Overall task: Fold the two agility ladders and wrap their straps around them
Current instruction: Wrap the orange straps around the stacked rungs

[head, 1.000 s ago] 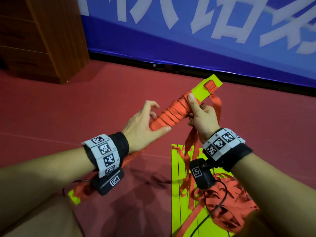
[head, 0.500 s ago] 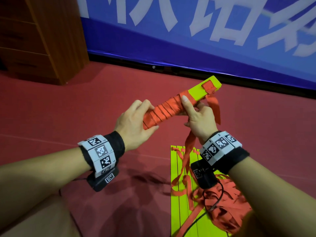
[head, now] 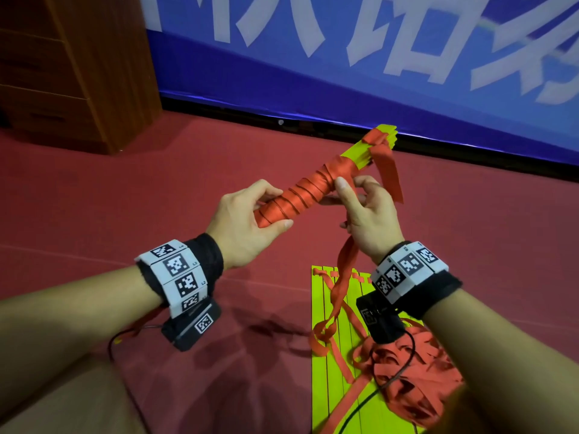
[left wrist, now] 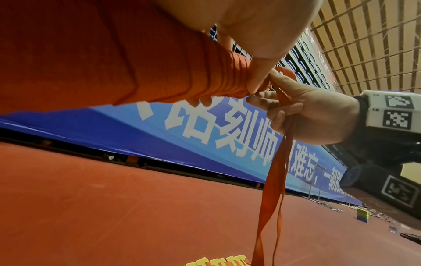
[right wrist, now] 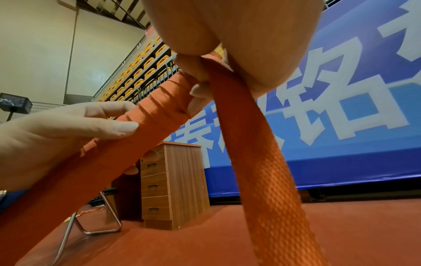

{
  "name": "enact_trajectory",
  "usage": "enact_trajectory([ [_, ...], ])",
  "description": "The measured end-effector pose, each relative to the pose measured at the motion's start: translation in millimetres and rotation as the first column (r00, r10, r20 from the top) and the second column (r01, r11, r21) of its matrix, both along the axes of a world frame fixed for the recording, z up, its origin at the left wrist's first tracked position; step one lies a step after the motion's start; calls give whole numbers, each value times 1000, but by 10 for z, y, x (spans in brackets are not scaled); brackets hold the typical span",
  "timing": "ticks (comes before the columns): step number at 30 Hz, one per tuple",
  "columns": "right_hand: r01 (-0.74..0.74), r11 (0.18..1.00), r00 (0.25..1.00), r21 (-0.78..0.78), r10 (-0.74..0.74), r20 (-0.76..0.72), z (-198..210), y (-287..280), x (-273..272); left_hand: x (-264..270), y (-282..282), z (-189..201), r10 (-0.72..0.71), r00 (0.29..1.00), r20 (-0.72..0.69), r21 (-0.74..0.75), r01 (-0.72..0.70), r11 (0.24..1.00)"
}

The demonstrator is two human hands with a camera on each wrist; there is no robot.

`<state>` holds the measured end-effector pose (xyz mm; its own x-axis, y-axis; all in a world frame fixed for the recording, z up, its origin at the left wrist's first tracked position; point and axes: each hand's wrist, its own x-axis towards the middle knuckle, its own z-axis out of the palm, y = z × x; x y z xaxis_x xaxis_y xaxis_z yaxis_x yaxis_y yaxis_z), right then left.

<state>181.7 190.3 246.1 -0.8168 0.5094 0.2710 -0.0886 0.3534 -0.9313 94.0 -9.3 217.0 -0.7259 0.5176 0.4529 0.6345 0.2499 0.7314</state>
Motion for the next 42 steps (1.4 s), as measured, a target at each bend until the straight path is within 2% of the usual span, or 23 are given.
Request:
enact_trajectory([
  [8, -14, 1000, 1000, 13, 15, -23, -14, 46, -5, 12, 8, -22, -30, 992, 125, 50, 24, 998],
  [13, 8, 997, 1000, -71, -8, 0, -27, 74, -3, 14, 21, -42, -73, 989, 127, 66, 65, 996],
  [17, -41, 992, 998, -118, 47, 47, -37, 103, 19, 6, 27, -63, -132, 975, 180, 68, 122, 990],
  [23, -41, 987, 997, -155, 51, 64, -61, 109, 16, -3, 39, -95, -252, 892, 375, 130, 219, 967],
  [27, -42, 987, 996, -157, 54, 71, -55, 61, 17, 32, 55, -98, -293, 850, 438, 135, 260, 956],
  [34, -56, 988, 996, -142, 65, 64, -75, 41, -16, 38, 97, -66, -352, 760, 546, 232, 266, 936],
  [40, 56, 990, 997, -131, -48, 66, -95, -25, -51, 45, 124, -28, -317, 743, 589, 125, 304, 944],
  [42, 79, 987, 996, -138, -74, 40, -64, -99, -80, 64, 132, -29, -290, 773, 564, 55, 315, 947],
])
